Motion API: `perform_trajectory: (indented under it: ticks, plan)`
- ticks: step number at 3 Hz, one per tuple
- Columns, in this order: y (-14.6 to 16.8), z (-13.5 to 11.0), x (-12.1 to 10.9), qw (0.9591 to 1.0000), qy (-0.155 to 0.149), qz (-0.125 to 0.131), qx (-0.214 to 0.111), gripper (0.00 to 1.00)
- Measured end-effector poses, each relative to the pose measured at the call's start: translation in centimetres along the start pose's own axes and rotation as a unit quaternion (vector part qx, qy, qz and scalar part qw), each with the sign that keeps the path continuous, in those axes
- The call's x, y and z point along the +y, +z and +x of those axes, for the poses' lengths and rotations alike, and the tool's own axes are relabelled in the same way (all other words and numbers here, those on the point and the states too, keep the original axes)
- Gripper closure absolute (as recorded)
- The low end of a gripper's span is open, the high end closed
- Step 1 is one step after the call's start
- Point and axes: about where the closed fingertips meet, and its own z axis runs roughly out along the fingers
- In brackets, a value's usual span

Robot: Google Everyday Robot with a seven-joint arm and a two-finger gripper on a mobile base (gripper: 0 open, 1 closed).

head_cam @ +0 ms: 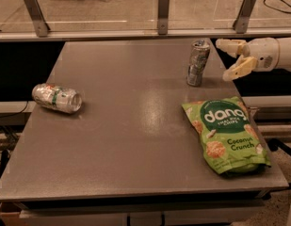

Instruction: Place redbull can upright

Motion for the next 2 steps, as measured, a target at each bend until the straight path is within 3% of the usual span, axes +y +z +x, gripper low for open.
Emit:
perform_trajectory:
  ticks: [1,2]
  plan:
    - [-5.67,-1.58,0.43,0.9979,-0.025,0.059,0.007,0.0]
    - [-6.24,-1.71,0.43,0.9975,-0.027,0.065,0.007,0.0]
